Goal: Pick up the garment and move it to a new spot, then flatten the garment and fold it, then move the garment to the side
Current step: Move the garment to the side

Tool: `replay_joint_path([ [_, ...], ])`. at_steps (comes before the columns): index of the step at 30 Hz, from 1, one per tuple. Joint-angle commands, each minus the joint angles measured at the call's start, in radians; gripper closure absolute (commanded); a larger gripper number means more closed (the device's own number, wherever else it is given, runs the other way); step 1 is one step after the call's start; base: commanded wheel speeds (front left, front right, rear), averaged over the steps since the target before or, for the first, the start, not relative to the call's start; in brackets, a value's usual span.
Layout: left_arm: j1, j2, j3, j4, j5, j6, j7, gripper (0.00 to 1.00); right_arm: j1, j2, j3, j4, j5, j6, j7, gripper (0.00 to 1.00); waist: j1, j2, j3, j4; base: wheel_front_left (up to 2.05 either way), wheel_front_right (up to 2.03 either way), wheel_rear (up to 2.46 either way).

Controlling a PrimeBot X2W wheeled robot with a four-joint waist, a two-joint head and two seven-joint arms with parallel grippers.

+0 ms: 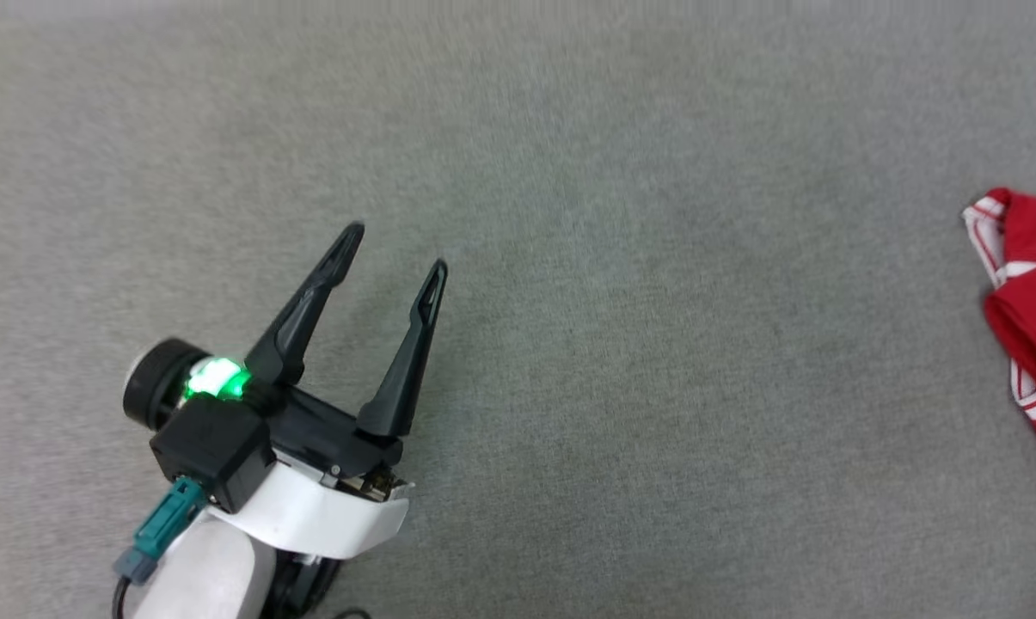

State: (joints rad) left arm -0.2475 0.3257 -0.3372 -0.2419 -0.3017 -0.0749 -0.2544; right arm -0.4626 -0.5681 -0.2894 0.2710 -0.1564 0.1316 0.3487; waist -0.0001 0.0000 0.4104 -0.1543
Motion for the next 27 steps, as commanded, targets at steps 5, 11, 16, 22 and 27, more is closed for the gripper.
replay_joint_path([
  [5, 0.078, -0.048, 0.035, 0.073, -0.023, 0.028, -0.011, 0.00, 0.056, 0.128, -0.005, -0.180, 0.072, -0.002, -0.017, 0.00, 0.0001, 0.0000, -0.169, 0.065, 0.00, 0.00, 0.00],
  [11, 0.161, -0.065, 0.084, 0.125, -0.008, 0.052, -0.011, 0.00, 0.134, 0.274, 0.049, -0.329, 0.173, -0.002, -0.099, 0.00, 0.0001, 0.0000, -0.257, 0.115, 0.00, 0.00, 0.00],
  [16, 0.220, -0.073, 0.126, 0.156, -0.003, 0.065, -0.011, 0.00, 0.213, 0.358, 0.095, -0.389, 0.242, -0.002, -0.190, 0.00, 0.0001, 0.0000, -0.298, 0.151, 0.00, 0.00, 0.00],
  [22, 0.256, -0.071, 0.144, 0.204, 0.004, 0.052, -0.011, 0.00, 0.323, 0.429, 0.181, -0.386, 0.304, -0.001, -0.343, 0.00, 0.0001, 0.0000, -0.321, 0.188, 0.00, 0.00, 0.00],
  [27, 0.274, -0.099, 0.168, 0.230, 0.019, 0.047, -0.011, 0.00, 0.390, 0.469, 0.229, -0.295, 0.309, -0.002, -0.435, 0.00, 0.0001, 0.0000, -0.356, 0.214, 0.00, 0.00, 0.00],
])
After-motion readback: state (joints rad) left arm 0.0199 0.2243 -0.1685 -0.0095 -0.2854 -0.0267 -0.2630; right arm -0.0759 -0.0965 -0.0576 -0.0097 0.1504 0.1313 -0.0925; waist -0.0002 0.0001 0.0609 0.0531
